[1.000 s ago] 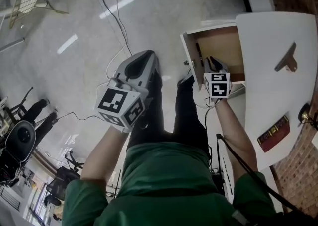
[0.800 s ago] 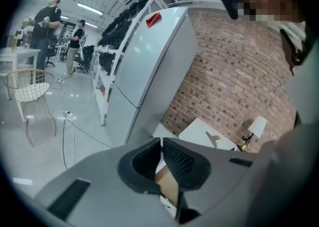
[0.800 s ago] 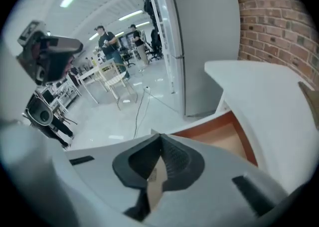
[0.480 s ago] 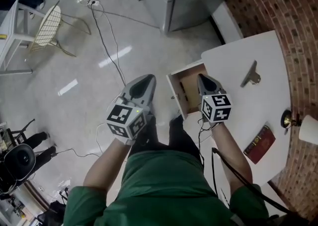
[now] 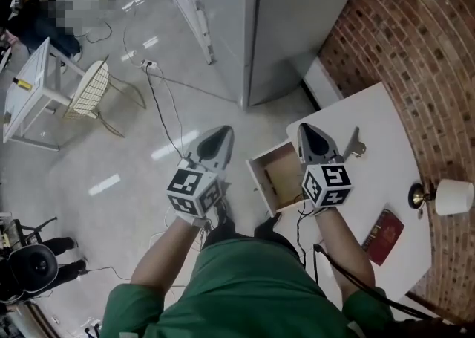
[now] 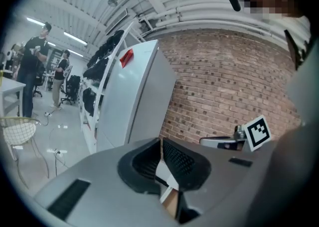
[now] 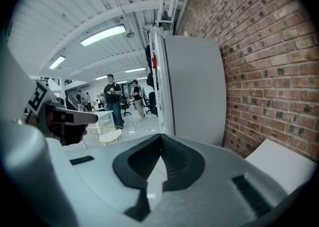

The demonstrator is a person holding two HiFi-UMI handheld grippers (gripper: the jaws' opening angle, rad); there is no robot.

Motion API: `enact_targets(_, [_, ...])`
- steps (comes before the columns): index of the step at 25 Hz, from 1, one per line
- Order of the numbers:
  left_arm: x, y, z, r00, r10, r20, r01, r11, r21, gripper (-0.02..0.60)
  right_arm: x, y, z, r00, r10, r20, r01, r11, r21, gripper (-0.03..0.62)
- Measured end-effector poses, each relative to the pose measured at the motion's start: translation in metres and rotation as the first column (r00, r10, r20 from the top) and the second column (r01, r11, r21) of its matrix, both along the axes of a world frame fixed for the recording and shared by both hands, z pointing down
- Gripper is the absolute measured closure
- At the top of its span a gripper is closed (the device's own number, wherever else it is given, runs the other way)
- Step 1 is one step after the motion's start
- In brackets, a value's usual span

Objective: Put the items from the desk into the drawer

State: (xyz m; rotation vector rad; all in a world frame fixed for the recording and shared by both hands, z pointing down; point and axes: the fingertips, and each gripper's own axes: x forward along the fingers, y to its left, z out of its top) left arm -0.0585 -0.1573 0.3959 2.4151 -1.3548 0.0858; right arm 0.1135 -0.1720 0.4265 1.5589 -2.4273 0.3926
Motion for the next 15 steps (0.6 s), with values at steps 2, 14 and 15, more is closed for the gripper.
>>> enact_targets(2, [0.002, -0.007, -0.021, 1.000, 0.006, 0.014, -0.006, 0.999, 0.047, 0.568, 0.003, -0.008, -0.029, 1.000, 0.017, 0.014, -0.017, 0.998, 0.054, 0.589])
enact_targets(14, [-0.018, -0.041, -0.168, 0.999, -0.040, -0.016, 0.043, 0.927, 0.373, 0.568, 0.011, -0.020, -0.172, 0.998, 0.065, -0.015, -0.056, 0.936, 0.348, 0.591])
enact_targets(15, [-0.019, -0.040, -0.174, 0.999, -0.045, -0.009, 0.045, 0.920, 0.390, 0.568, 0.010, -0.017, -0.182, 0.998, 0.067, -0.015, -0.057, 0.927, 0.370, 0.591])
